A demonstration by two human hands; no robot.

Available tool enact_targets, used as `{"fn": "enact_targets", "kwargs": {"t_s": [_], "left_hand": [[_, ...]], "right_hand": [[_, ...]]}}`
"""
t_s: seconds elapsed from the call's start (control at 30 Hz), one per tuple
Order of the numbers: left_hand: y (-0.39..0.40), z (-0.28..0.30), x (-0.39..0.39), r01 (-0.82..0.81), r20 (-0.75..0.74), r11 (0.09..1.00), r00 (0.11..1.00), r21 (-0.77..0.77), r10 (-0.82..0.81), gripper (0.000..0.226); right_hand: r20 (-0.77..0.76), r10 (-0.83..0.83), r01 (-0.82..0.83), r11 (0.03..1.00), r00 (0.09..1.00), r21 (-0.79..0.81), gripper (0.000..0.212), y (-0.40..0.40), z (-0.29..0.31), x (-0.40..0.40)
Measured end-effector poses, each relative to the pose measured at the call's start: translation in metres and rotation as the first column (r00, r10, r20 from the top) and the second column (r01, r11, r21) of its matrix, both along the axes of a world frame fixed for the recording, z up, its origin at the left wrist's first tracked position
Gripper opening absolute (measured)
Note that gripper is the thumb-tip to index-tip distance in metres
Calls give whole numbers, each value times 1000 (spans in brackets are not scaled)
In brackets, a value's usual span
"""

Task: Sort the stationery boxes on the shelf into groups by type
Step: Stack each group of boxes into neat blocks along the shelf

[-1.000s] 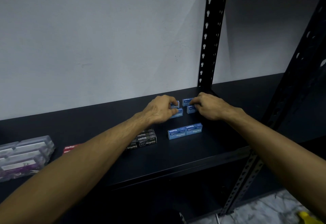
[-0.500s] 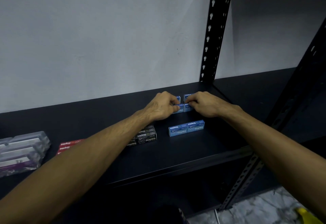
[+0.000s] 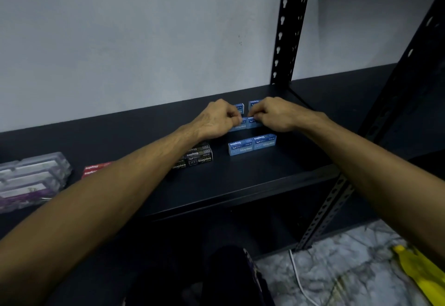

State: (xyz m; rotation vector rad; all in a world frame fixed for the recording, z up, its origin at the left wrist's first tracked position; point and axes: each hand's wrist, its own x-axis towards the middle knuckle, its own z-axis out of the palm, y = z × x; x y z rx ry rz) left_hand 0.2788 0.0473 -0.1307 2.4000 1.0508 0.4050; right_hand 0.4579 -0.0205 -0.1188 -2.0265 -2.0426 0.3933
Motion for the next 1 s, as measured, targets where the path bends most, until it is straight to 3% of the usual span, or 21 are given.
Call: {"fn": "enact_targets", "kwargs": {"t_s": [1.0], "left_hand": [[-31,13,-15,81,-72,989,993,-126,-91,12]], "right_hand": [[-54,29,-37,988,998,-149,28,-35,11,-12]]}}
